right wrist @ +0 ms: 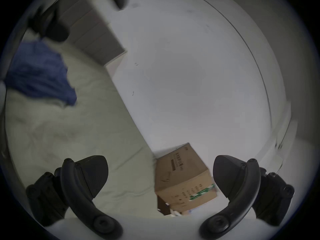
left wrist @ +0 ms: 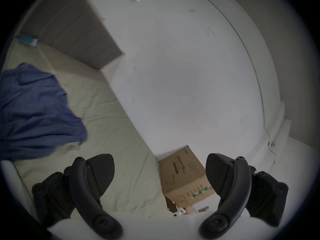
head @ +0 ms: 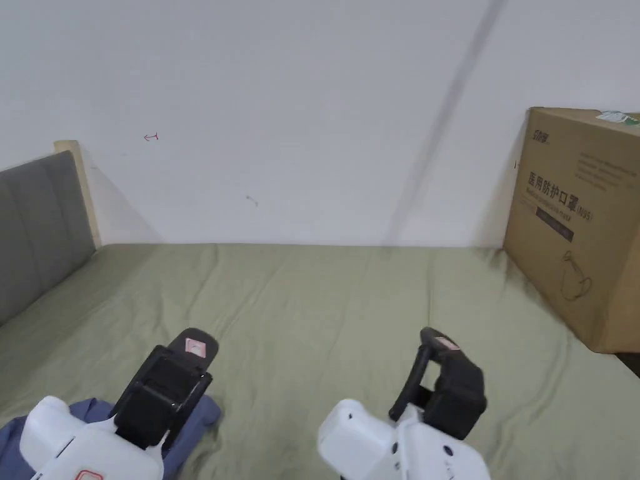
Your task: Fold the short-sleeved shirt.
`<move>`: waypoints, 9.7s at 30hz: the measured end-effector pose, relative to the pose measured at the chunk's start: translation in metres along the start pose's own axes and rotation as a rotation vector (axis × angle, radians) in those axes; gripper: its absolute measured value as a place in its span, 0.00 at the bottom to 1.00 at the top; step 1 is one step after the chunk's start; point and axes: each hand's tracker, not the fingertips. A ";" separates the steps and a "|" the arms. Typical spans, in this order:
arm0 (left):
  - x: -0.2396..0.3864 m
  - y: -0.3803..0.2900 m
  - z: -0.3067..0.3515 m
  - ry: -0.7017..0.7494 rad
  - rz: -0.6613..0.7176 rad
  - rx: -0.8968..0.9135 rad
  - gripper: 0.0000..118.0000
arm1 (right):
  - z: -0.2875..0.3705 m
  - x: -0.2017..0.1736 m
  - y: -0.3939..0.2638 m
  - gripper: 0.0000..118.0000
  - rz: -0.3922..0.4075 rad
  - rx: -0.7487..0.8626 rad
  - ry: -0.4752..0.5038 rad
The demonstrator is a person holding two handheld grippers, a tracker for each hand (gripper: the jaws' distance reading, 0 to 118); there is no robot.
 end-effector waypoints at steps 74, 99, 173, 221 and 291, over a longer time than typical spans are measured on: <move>-0.048 0.111 0.062 0.638 -0.869 0.023 0.00 | -0.027 -0.015 0.089 0.00 -1.133 0.140 0.796; -0.265 0.064 -0.145 0.857 -0.702 -0.546 0.66 | -0.115 -0.123 0.069 0.00 -1.001 -0.238 0.904; -0.107 -0.085 -0.193 0.439 -0.712 -0.905 0.01 | -0.083 0.047 -0.248 0.00 -1.408 -0.695 0.207; -0.119 -0.097 -0.293 0.536 -0.834 -0.980 0.05 | -0.287 -0.020 -0.402 0.23 -1.164 -1.165 0.590; -0.001 0.192 -0.368 0.453 -0.927 -0.285 0.05 | -0.423 0.270 -0.253 0.01 -1.467 -0.579 0.235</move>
